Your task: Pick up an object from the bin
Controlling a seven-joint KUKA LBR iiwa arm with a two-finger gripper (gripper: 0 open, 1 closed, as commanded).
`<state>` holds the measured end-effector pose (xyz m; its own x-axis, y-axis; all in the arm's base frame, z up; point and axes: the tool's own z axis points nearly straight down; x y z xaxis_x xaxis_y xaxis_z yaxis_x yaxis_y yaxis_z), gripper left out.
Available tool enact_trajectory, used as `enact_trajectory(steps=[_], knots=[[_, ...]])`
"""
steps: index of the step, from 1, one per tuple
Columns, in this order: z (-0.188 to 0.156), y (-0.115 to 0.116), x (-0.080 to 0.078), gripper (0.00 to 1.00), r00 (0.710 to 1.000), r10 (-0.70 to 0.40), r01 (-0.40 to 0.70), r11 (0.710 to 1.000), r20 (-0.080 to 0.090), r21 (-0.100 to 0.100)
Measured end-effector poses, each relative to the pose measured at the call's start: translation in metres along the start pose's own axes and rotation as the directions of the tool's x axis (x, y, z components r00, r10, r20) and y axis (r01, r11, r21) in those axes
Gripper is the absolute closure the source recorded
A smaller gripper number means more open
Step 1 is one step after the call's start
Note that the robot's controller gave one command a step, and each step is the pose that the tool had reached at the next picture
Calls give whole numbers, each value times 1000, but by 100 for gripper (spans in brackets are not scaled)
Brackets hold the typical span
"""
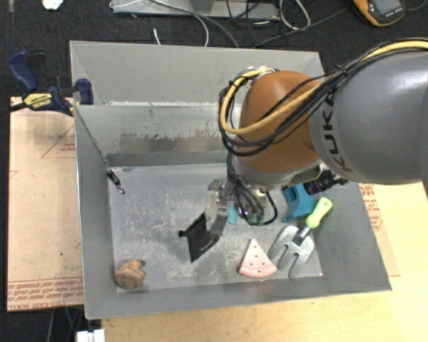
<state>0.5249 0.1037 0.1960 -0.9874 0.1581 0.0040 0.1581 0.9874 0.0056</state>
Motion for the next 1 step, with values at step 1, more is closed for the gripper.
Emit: enact_trajectory(steps=[1], knots=[[-3,0,0,100,1000,0,0,1000,0,-1]])
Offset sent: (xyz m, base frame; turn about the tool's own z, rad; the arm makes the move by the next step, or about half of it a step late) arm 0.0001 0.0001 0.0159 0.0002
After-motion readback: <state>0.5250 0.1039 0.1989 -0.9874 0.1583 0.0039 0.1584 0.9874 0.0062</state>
